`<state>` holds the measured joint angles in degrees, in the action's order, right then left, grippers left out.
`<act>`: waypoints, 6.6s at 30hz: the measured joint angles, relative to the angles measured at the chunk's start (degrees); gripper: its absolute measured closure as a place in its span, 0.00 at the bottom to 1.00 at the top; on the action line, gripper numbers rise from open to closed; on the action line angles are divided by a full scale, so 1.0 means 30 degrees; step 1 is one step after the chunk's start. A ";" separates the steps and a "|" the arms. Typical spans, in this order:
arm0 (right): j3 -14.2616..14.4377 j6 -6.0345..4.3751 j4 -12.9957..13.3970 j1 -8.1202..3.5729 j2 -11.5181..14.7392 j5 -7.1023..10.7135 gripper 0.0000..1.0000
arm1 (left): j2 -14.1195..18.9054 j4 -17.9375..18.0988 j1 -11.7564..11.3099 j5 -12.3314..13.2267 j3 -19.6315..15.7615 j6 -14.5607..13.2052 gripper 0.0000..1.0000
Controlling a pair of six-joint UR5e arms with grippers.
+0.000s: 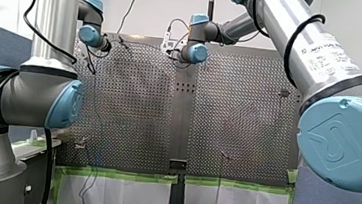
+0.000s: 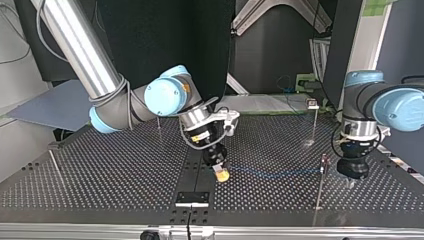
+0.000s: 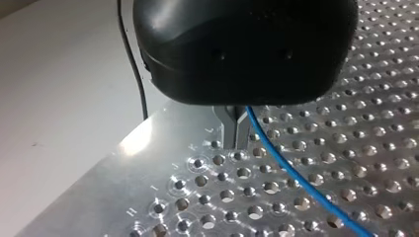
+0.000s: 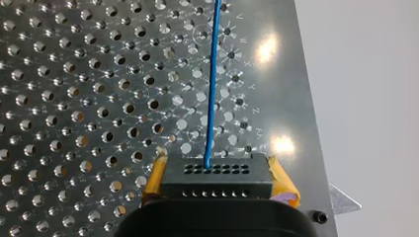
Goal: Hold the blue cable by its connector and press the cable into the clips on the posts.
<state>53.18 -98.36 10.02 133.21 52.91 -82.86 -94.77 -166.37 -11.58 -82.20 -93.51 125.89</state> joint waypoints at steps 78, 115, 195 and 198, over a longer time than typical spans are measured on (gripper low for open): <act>-0.0045 0.0146 -0.0232 0.0120 -0.0009 0.0025 1.00 | 0.7203 -0.3096 0.1539 0.1249 -0.4296 -0.1952 0.00; -0.0040 0.0146 -0.0261 0.0147 -0.0033 0.0048 1.00 | 0.6150 -0.3361 0.1690 -0.0167 -0.4019 -0.7235 0.00; -0.0024 0.0029 -0.0280 0.0176 -0.0045 0.0048 1.00 | 0.3684 -0.2361 0.4310 0.0631 -0.1287 -0.6180 0.00; -0.0026 0.0029 -0.0289 0.0182 -0.0044 0.0047 1.00 | 0.3401 -0.2344 0.4404 0.0265 -0.1260 -0.6191 0.00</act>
<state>53.10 -98.28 9.15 133.76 52.78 -82.72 -84.56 -173.40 1.63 -81.40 -97.28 107.31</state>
